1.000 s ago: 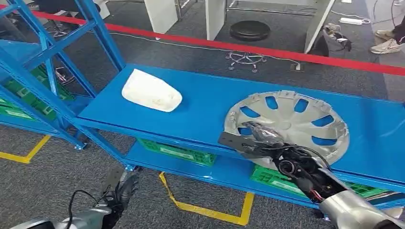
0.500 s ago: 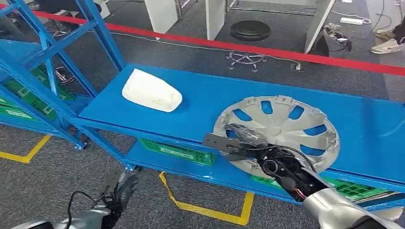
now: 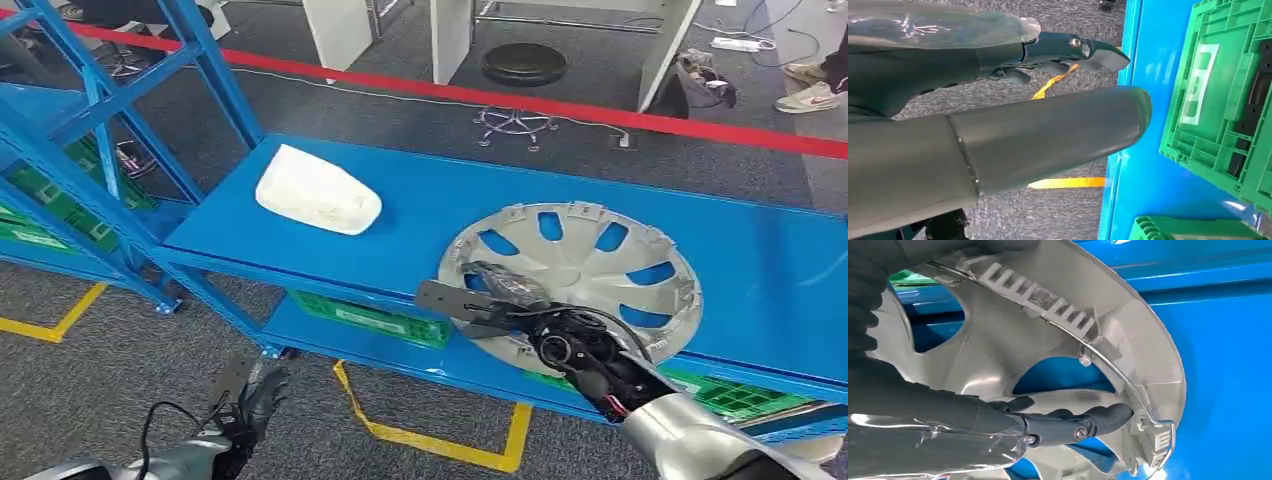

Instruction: Take the parts from the cabinet and place them on the table.

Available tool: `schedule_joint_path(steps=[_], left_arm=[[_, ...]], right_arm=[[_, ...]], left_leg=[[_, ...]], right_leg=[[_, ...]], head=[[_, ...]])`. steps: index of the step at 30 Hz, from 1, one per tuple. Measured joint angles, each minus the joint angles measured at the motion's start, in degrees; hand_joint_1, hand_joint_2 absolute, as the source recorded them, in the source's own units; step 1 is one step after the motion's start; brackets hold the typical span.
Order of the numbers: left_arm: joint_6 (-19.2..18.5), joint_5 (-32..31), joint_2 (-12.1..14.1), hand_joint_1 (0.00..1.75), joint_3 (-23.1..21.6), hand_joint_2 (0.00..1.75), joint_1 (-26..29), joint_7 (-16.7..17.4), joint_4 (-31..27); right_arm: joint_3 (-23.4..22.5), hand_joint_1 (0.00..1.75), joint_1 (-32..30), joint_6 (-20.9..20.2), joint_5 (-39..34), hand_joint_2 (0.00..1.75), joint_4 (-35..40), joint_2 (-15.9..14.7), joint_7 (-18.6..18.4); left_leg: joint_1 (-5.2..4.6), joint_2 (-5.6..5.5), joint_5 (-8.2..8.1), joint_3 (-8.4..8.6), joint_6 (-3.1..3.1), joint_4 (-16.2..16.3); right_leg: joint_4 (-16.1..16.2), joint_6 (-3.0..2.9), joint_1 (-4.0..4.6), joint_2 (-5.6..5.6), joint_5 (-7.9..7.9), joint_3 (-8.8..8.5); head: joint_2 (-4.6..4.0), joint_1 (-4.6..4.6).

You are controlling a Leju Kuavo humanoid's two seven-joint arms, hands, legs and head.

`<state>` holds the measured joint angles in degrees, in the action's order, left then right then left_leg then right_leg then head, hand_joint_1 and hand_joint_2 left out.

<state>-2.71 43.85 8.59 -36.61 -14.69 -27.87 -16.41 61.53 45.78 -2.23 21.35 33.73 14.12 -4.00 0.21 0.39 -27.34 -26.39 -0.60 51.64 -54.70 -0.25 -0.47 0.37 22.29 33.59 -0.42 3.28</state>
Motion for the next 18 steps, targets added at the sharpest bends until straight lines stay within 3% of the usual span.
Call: schedule_joint_path(steps=[18], left_arm=[[0.18, 0.13, 0.0, 0.0, 0.0, 0.0, 0.13, 0.02, 0.0]], right_arm=[[0.04, 0.0, 0.45, 0.61, -0.63, 1.75, -0.88, 0.33, -0.44]], left_leg=[[0.0, 0.0, 0.01, 0.01, -0.01, 0.0]], right_leg=[[0.01, 0.0, 0.0, 0.0, 0.0, 0.0]], head=[[0.0, 0.0]])
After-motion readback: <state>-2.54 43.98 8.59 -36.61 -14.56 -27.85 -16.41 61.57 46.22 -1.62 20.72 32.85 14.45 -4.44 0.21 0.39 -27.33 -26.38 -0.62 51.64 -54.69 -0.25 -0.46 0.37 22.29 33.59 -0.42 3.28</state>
